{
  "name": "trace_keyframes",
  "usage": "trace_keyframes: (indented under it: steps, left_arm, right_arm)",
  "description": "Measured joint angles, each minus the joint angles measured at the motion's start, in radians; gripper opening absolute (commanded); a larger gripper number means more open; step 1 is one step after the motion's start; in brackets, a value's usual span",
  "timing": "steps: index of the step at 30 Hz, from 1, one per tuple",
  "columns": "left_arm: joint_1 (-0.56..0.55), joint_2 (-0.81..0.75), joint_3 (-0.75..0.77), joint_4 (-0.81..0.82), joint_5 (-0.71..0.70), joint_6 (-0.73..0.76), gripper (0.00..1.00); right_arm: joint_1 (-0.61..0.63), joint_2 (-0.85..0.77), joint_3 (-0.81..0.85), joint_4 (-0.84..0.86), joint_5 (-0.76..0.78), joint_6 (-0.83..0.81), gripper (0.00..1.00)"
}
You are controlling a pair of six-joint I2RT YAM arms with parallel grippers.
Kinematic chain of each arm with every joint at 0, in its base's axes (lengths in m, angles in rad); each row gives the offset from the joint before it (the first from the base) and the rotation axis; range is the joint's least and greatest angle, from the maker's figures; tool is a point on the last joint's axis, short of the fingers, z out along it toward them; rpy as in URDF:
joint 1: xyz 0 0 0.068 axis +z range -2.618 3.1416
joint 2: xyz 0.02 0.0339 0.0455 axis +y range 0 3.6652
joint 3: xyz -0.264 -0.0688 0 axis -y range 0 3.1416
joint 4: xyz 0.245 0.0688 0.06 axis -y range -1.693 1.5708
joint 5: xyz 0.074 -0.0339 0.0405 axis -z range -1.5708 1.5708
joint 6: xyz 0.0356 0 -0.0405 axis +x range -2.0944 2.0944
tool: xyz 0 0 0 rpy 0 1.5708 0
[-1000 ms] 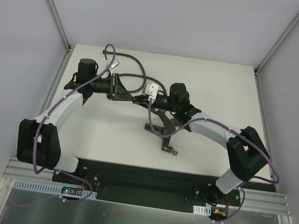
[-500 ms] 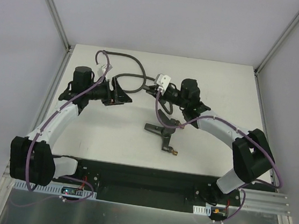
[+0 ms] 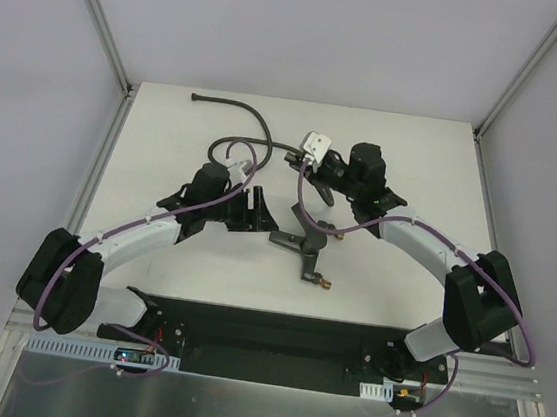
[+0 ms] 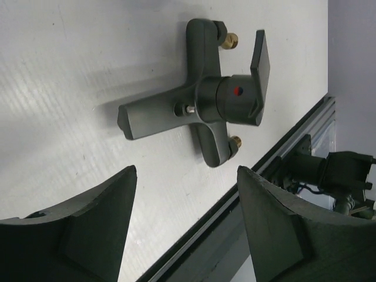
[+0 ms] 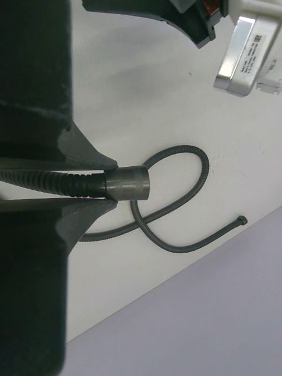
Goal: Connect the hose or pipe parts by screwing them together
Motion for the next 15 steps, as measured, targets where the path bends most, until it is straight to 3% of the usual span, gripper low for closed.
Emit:
trace_keyframes:
  steps: [10, 15]
  left_arm:
    - [-0.113, 0.135, -0.022, 0.369, -0.138, -0.162, 0.69]
    - [-0.116, 0.276, 0.019, 0.459, -0.144, -0.221, 0.61]
  right_arm:
    - [-0.006, -0.032, -0.014, -0.026, 0.048, 0.0, 0.01]
    - [-0.008, -0.056, -0.036, -0.027, 0.053, -0.003, 0.01]
